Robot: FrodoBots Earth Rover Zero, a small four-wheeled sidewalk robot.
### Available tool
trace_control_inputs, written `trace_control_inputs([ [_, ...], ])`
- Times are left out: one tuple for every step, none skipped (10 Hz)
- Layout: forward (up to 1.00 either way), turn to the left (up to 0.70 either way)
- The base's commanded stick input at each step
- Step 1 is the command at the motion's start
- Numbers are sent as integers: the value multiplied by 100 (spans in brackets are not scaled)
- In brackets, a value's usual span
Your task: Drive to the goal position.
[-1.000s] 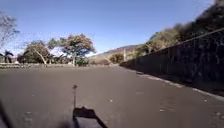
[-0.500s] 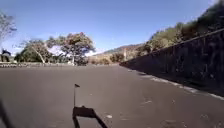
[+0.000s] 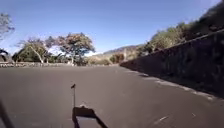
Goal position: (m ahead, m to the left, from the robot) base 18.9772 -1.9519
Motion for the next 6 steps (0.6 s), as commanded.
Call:
trace_control_inputs([
  [100,0],
  [100,-26],
  [100,-15],
  [100,-4],
  [100,0],
  [100,0],
])
